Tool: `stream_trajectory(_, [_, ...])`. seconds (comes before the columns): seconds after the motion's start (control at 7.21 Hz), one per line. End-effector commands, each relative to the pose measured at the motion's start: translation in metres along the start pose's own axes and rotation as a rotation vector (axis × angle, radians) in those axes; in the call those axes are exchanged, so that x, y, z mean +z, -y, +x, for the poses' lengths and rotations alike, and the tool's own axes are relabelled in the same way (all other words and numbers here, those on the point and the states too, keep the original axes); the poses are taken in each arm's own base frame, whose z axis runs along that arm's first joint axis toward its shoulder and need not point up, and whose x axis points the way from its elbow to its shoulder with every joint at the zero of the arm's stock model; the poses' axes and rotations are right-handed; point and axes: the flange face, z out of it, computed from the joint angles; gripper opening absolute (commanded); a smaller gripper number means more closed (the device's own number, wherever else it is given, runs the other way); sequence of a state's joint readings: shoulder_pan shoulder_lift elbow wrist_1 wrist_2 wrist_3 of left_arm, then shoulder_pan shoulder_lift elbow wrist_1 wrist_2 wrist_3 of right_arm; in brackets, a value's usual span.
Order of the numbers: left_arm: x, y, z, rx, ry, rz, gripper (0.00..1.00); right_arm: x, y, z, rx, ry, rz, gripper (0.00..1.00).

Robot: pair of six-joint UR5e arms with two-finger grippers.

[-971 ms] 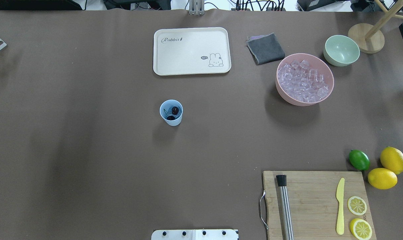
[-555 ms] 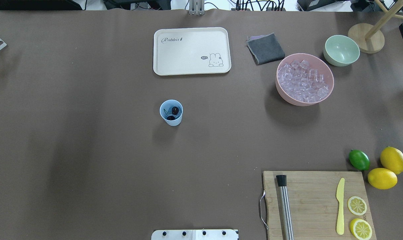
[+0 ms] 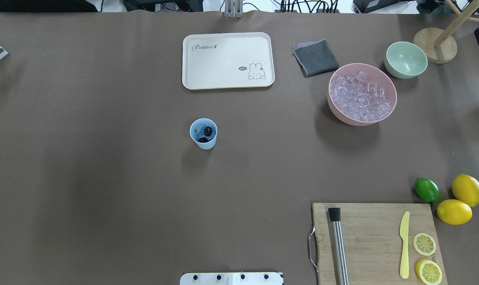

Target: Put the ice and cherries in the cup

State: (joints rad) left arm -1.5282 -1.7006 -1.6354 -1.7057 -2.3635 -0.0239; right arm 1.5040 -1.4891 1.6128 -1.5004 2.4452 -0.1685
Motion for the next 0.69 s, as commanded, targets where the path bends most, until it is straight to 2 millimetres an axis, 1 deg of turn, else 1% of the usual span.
stream_trajectory(0.0, [-0.006,0.012,-0.005,0.036,0.063,-0.045,0.98,-0.002,0.0,0.003,0.016,-0.01,-0.005,0.99])
stream_trajectory(0.14, [-0.006,0.012,-0.006,0.034,0.064,-0.046,0.98,-0.004,0.003,0.006,0.044,-0.045,-0.033,0.99])
stream_trajectory(0.28, [0.002,0.004,-0.014,0.018,0.063,-0.064,0.98,-0.01,0.013,0.007,0.07,-0.1,-0.073,0.99])
stream_trajectory(0.42, [0.0,0.001,-0.015,0.012,0.05,-0.06,0.98,-0.006,0.006,0.014,0.092,-0.123,-0.1,0.99])
stream_trajectory(0.56, [0.003,-0.008,-0.02,0.004,0.05,-0.065,0.98,-0.005,0.003,0.014,0.093,-0.115,-0.103,0.99])
